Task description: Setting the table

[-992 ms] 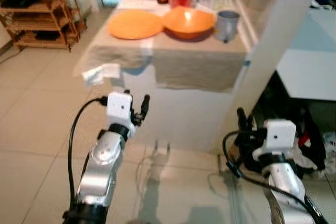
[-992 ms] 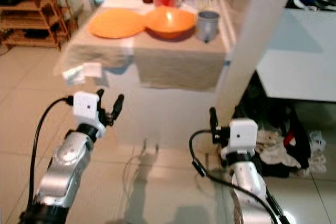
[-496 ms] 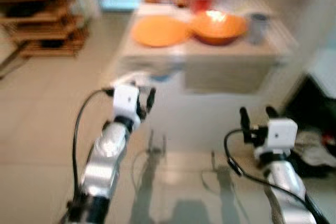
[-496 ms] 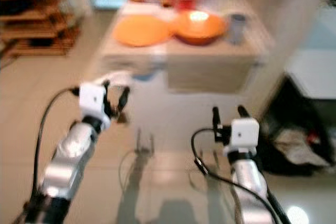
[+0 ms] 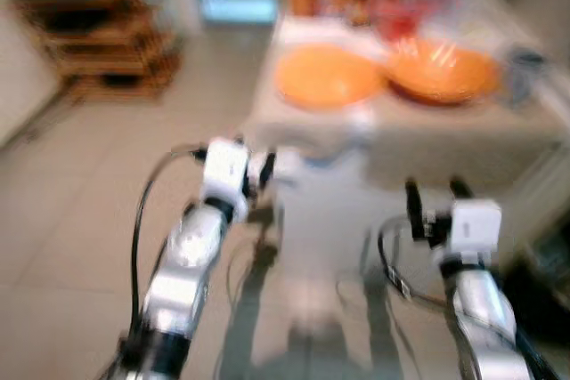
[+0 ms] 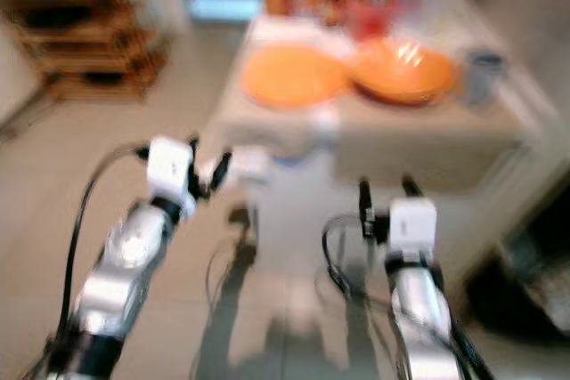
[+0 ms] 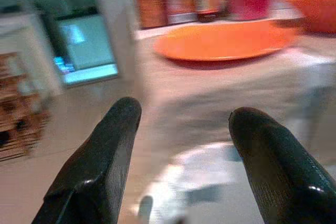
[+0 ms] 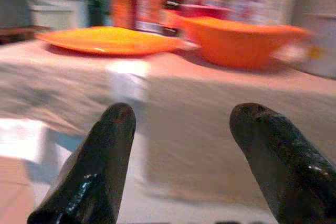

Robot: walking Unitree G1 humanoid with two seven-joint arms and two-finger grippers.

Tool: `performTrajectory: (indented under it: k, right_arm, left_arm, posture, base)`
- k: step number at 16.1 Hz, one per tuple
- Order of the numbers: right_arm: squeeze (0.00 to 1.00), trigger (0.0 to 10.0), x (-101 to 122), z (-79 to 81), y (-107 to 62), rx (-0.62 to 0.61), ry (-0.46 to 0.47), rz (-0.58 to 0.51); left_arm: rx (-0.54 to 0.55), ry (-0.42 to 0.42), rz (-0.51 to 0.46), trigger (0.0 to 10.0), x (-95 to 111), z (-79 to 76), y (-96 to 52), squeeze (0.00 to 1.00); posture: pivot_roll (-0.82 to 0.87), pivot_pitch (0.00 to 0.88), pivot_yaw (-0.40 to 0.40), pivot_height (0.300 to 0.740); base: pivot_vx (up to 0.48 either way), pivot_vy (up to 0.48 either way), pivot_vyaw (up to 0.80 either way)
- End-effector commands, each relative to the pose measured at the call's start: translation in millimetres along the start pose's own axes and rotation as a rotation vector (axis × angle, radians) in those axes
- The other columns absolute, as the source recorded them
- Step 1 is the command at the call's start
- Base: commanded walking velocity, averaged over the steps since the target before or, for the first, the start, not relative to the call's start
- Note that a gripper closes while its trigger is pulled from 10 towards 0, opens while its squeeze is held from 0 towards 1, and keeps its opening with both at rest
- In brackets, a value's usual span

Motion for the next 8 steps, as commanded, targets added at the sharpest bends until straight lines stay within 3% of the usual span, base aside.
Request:
performTrajectory:
  k: [1,3,5,8]
  right_arm:
    - [0.00,10.0,3.7,5.9,0.8,0.013,0.006,-0.012]
    - [0.00,10.0,3.5,6.0,0.4,0.016,0.006,-0.010]
    - [0.00,10.0,4.5,5.8,-0.1,0.017,0.006,-0.013]
    - [0.00,10.0,16.7,9.2,-2.3,0.039,-0.017,-0.059]
  left_arm:
    - [0.021,0.023,0.008,10.0,-0.1,7.4,-0.8,0.00]
    - [0.020,0.020,-0.001,10.0,2.4,7.3,0.9,0.00]
    - [0.008,-0.004,0.030,10.0,2.6,6.6,6.8,0.00]
    - [0.022,-0.052,0.002,10.0,25.1,14.6,23.6,0.00]
  posture:
    - [-0.03,0.018,0.037,0.740]
    - [-0.03,0.020,0.037,0.740]
    - [-0.03,0.022,0.036,0.740]
    - [-0.04,0.023,0.036,0.740]
  base:
    - [0.480,0.000,0.00]
    - [0.480,0.000,0.00]
    - [0.000,0.000,0.00]
    - [0.000,0.000,0.00]
Point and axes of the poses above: a point about 5 cm out from each wrist's last joint towards the gripper, its own y axis pointing out of the wrist towards the gripper, its own x axis along the axis of the wrist's last joint, z = x × y, the point moved 5 cm from there along y, pointing out of the wrist towards the gripper, and after that the axes turned 3 degrees about -y, right-handed, at the moved point
